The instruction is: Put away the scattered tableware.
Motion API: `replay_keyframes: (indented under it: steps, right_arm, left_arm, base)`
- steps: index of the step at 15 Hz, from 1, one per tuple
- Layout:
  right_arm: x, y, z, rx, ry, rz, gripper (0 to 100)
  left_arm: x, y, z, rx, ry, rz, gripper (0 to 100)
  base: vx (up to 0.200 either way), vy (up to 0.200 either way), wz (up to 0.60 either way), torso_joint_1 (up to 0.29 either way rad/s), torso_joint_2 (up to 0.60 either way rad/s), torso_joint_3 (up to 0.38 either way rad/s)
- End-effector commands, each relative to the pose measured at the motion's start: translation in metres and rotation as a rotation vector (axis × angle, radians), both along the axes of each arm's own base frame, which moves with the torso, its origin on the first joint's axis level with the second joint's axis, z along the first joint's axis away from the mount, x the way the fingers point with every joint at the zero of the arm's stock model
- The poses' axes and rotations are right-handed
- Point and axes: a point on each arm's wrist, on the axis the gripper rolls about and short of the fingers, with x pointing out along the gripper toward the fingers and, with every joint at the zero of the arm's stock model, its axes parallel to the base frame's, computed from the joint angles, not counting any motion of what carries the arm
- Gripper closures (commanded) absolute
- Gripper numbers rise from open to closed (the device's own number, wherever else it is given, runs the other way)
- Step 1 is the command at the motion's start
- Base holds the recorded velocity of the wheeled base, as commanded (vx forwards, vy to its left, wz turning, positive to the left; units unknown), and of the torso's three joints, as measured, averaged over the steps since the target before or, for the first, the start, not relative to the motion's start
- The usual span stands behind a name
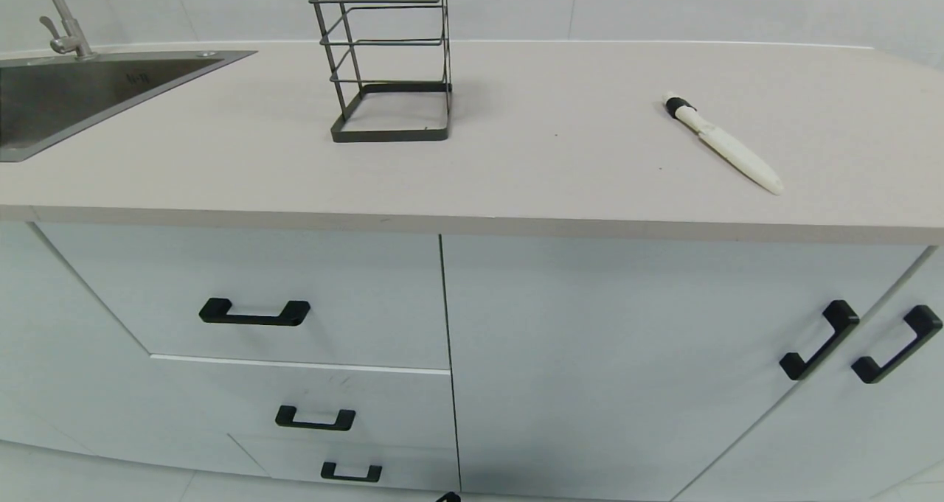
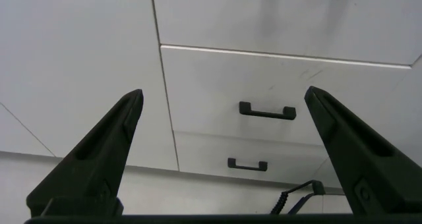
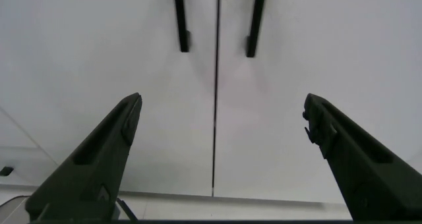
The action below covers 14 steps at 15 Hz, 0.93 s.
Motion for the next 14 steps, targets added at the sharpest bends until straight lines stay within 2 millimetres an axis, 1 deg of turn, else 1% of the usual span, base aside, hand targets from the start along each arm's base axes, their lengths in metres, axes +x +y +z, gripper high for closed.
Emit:
replay_keyframes:
  steps: [1, 2, 7, 13, 14]
  right_arm:
    - [0.0001, 0.0, 0.0001, 0.0, 0.001, 0.001, 0]
    - [0.0001, 0.0, 0.0001, 0.0, 0.001, 0.001, 0]
    - [0.0001, 0.0, 0.0001, 0.0, 0.001, 0.001, 0]
    - [0.0001, 0.0, 0.0001, 0.0, 0.001, 0.001, 0]
    - [0.0001, 0.0, 0.0001, 0.0, 0.001, 0.001, 0]
  left_arm:
    - [0.0001, 0.0, -0.0001, 0.001, 0.002, 0.001, 0]
    - [0.0001, 0.0, -0.0001, 0.006, 0.003, 0.001, 0]
    - [0.0001, -0.0001, -0.0001, 0.016, 0.003, -0.002, 0]
    - [0.0001, -0.0001, -0.0001, 0.021, 0.003, -0.004, 0]
    - [0.0001, -0.0001, -0.0001, 0.021, 0.003, -0.004, 0]
  base:
    - [0.0, 0.0, 0.0, 0.0, 0.0, 0.0]
    - [0.0, 0.0, 0.0, 0.0, 0.0, 0.0]
    - [0.2, 0.0, 0.0, 0.002, 0.0, 0.001]
    - [0.0, 0.0, 0.0, 0.0, 0.0, 0.0]
    - [0.0, 0.0, 0.0, 0.119, -0.18, -0.036]
